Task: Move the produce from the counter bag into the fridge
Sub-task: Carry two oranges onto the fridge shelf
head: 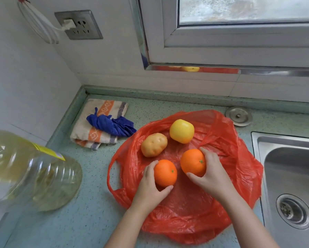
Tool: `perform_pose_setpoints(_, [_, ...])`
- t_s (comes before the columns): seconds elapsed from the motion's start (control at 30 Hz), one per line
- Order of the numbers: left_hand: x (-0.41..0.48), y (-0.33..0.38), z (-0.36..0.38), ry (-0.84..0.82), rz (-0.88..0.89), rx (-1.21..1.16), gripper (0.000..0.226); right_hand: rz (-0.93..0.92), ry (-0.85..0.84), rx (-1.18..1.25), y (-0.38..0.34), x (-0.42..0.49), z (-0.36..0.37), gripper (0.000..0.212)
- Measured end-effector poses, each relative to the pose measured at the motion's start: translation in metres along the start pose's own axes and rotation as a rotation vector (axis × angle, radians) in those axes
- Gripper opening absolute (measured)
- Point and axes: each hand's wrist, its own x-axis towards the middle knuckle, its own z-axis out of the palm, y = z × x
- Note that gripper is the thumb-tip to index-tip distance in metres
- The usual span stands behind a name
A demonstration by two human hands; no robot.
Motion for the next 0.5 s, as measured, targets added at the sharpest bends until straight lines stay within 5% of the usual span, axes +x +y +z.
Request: perform_pose_setpoints(0.5, [-0.004,-0.005,-0.009,0.028,-0.09,0.097,0.087,-0.01,-0.052,0.129,0.002,-0.008,0.017,0.089])
